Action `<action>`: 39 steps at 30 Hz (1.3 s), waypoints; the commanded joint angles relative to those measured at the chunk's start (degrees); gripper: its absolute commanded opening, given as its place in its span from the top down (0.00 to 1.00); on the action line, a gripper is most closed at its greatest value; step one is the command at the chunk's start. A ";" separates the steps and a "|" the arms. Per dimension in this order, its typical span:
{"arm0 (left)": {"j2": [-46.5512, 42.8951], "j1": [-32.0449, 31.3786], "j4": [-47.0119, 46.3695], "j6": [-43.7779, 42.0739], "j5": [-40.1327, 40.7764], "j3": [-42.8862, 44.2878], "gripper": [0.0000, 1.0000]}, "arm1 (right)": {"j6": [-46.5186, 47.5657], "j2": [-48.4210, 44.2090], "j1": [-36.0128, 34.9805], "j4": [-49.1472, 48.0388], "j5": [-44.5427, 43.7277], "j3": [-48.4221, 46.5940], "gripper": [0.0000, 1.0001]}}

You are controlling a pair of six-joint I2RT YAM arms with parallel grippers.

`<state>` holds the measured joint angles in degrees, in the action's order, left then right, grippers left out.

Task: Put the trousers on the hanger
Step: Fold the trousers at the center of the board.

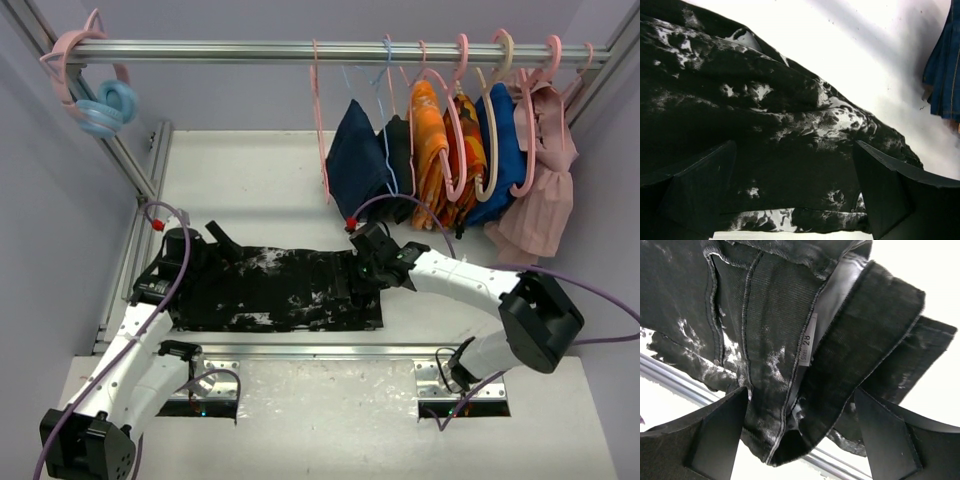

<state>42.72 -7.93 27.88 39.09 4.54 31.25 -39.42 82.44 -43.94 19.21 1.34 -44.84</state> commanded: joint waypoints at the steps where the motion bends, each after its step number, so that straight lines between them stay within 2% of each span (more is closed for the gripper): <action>1: -1.03 -1.95 -2.95 -0.71 -1.37 -0.34 0.00 | -1.86 1.26 0.35 -3.97 2.09 0.19 0.17; 7: -0.42 -3.62 -3.10 -0.69 -1.27 -0.40 0.00 | -1.84 5.35 0.71 -2.35 -1.16 -0.40 0.20; 12: -0.64 -4.13 -3.01 -0.85 -1.13 -0.31 0.00 | -0.92 7.71 0.70 -4.35 -0.74 -0.08 0.35; 14: -1.10 -4.43 -2.93 -0.77 -1.59 -0.31 0.00 | -0.68 7.26 0.70 -8.03 2.55 1.53 0.37; 18: -2.24 -4.69 -2.83 -0.10 -3.52 -0.20 0.00 | 0.39 8.05 0.65 -9.72 6.13 1.97 0.33; 20: -2.91 -4.83 -2.66 -0.08 -4.11 0.11 0.00 | 1.22 8.81 0.46 -9.95 7.53 1.36 0.41; 25: -4.68 -4.83 -0.86 -0.52 -4.27 2.44 0.00 | 2.15 9.85 -0.03 -9.73 7.70 0.92 0.82; 27: -5.00 -4.85 -0.39 -0.79 -4.27 3.11 0.00 | 2.15 9.10 -0.34 -9.80 7.25 1.18 0.84; 28: -5.17 -4.82 -0.19 -0.88 -4.25 3.49 0.00 | 2.15 8.56 -0.58 -9.69 6.95 1.20 0.89; 29: -5.33 -4.82 0.02 -0.93 -4.19 3.76 0.00 | 2.15 7.58 -0.90 -9.42 6.78 1.10 0.98; 39: -5.15 -4.88 0.58 -0.55 -2.30 3.91 0.00 | 1.77 -1.91 -7.56 -3.53 1.05 -4.08 1.00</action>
<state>37.76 -12.12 29.45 39.00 1.18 33.01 -37.92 86.10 -48.45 14.16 4.79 -44.42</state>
